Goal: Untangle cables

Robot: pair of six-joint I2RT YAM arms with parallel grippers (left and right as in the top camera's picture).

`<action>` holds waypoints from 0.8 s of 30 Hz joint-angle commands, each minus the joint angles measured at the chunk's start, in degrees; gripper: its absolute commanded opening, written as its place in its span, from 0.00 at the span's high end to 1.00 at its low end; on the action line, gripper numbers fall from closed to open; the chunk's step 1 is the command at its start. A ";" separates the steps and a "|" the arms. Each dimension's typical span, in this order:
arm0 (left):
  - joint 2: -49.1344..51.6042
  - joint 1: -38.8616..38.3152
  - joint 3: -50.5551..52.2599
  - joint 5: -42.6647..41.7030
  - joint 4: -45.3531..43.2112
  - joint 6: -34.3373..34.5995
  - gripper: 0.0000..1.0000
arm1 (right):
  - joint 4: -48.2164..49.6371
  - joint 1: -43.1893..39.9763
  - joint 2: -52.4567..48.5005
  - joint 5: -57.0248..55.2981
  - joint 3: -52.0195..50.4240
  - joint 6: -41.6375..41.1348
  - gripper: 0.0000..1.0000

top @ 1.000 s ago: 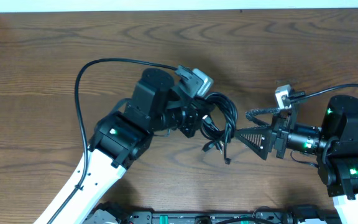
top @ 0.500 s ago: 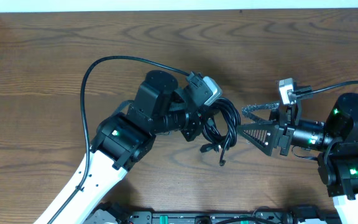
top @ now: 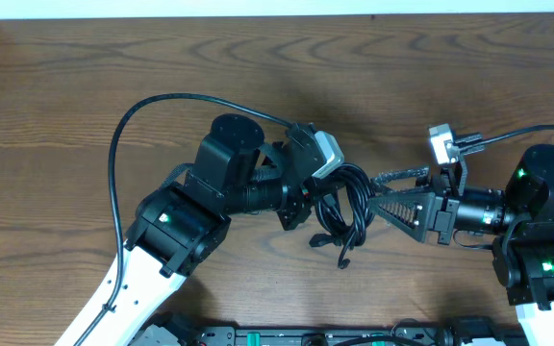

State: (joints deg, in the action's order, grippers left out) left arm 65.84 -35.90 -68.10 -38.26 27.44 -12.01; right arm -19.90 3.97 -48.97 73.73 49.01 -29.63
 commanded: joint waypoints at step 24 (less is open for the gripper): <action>-4.04 -7.96 -0.39 -6.99 -4.42 5.64 0.93 | -21.51 -0.17 -0.04 -31.98 0.81 9.84 0.34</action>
State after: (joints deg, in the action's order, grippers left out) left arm 65.45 -42.24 -67.72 -35.88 24.03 -7.27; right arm -40.88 4.01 -47.99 54.70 50.02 -20.86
